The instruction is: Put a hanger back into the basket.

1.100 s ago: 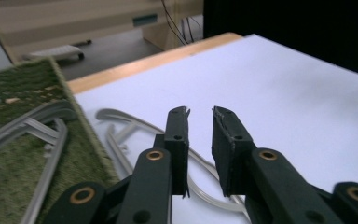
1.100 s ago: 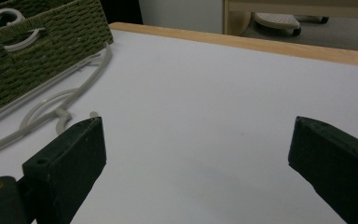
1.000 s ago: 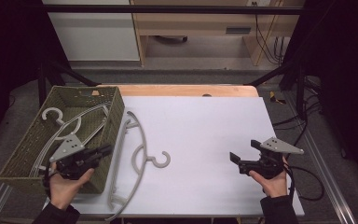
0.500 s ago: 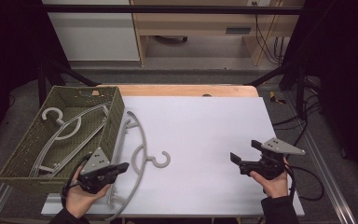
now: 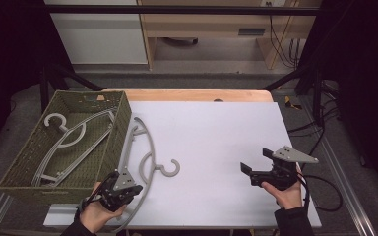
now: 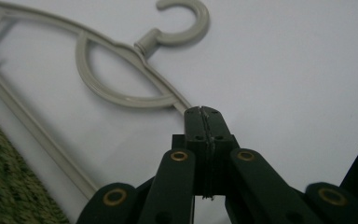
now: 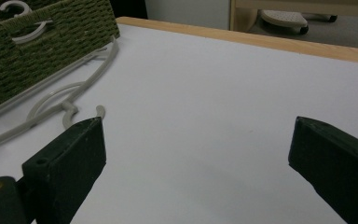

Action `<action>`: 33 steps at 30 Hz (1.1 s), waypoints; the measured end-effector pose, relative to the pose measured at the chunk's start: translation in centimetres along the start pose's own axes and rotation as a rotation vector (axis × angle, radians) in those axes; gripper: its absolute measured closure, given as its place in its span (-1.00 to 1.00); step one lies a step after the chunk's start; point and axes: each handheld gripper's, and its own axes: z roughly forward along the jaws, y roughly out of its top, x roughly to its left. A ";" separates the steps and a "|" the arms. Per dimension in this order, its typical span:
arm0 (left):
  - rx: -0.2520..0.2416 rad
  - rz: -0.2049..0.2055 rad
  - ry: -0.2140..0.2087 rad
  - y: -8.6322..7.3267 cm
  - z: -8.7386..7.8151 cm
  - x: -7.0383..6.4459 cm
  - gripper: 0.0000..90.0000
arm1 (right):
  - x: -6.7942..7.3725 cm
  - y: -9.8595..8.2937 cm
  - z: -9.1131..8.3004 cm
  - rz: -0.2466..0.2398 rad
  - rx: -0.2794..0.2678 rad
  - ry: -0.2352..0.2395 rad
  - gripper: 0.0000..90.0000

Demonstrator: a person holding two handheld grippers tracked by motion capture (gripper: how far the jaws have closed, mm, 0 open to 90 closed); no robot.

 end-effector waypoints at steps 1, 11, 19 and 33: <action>0.028 0.006 -0.003 -0.2 0.6 -0.2 1.00 | -0.1 -0.1 0.1 -0.006 0.006 0.001 -0.90; 0.125 0.031 -0.034 -0.5 1.9 -0.6 1.00 | 0.1 0.0 0.1 -0.004 0.005 0.002 -0.90; 0.100 -0.002 -0.094 -0.3 2.4 -0.5 1.00 | 0.2 -0.1 0.3 -0.004 0.014 0.008 -0.90; 0.026 -0.021 -0.052 2.7 5.2 -2.3 1.00 | 0.3 -0.1 0.5 -0.012 0.023 0.012 -0.90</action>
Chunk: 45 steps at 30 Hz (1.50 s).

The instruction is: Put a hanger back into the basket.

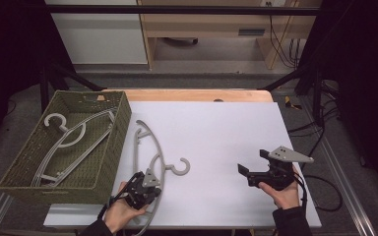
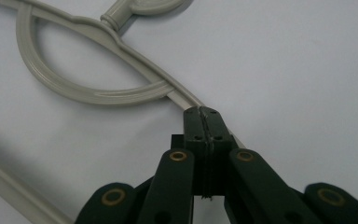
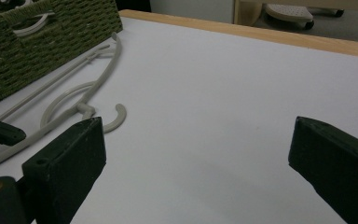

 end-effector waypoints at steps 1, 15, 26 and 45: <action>0.000 0.000 0.000 0.0 0.0 0.0 1.00 | 0.0 0.0 0.0 0.000 0.000 0.000 -0.90; 0.050 0.073 -0.091 -2.3 -1.6 -1.4 1.00 | 0.1 0.0 -0.2 -0.002 -0.003 0.005 -0.90; -0.003 0.034 -0.063 -1.0 -0.3 -2.2 1.00 | 0.3 0.0 0.1 -0.003 0.008 0.009 -0.90; -0.141 -0.016 -0.088 2.6 0.1 -2.1 0.90 | 1.1 0.0 0.6 -0.011 0.018 0.027 -0.89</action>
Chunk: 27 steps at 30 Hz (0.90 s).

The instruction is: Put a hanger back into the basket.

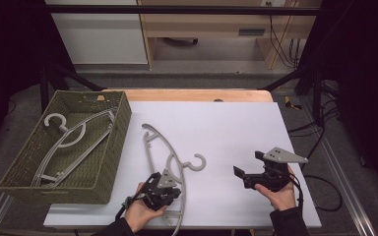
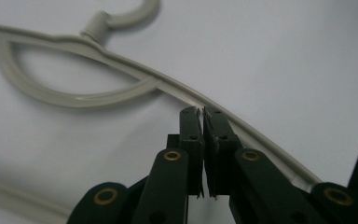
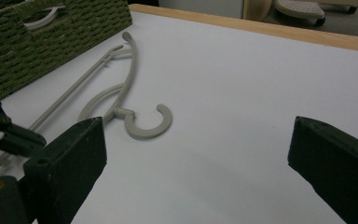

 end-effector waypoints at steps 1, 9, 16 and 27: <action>0.000 0.000 0.000 0.0 0.0 0.0 0.87 | 0.0 0.0 0.0 0.000 0.000 0.000 -0.89; -0.237 -0.063 0.064 0.4 -8.5 4.1 0.30 | 1.9 0.5 0.8 -0.011 -0.001 0.015 -0.88; -0.352 -0.069 0.140 0.0 -13.0 6.1 -0.12 | 4.5 0.5 2.5 -0.039 0.047 0.058 -0.87; -0.361 -0.101 0.229 -0.9 -15.3 8.5 -0.74 | 8.1 -1.0 6.0 -0.055 0.135 0.108 -0.81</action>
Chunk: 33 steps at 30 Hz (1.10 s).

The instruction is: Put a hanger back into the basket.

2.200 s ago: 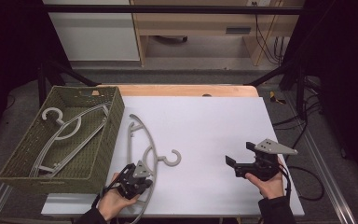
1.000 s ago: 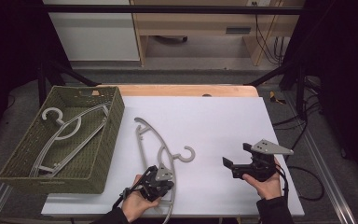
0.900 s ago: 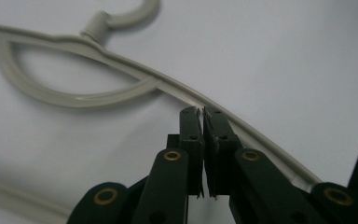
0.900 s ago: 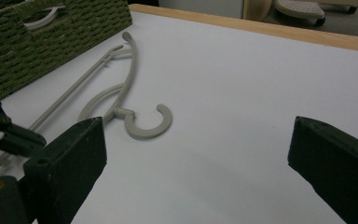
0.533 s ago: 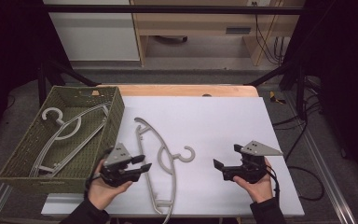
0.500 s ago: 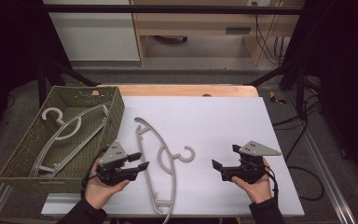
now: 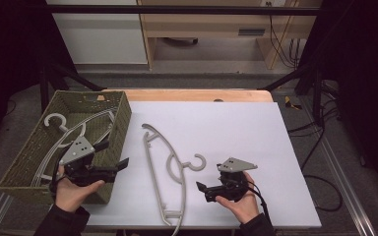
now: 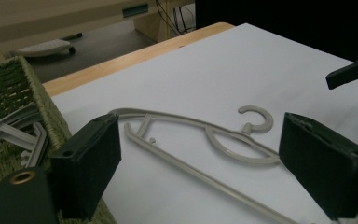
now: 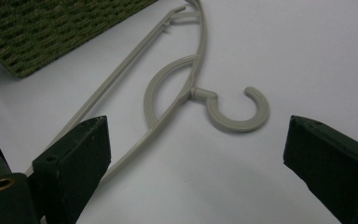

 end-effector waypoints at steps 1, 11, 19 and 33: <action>0.003 -0.004 0.014 -0.2 0.0 0.5 -0.74 | 0.2 -0.2 0.4 -0.003 0.010 -0.003 -0.79; -0.030 -0.056 0.045 -0.6 -1.0 2.4 -0.77 | 3.2 -1.6 4.1 -0.016 0.128 0.014 -0.68; -0.068 -0.070 0.048 -0.7 -1.7 3.2 -0.78 | 4.4 -2.5 6.1 -0.020 0.187 0.027 -0.36; -0.062 -0.078 0.049 -0.8 -1.6 3.2 -0.77 | 5.7 -2.4 6.9 -0.078 0.221 -0.018 0.23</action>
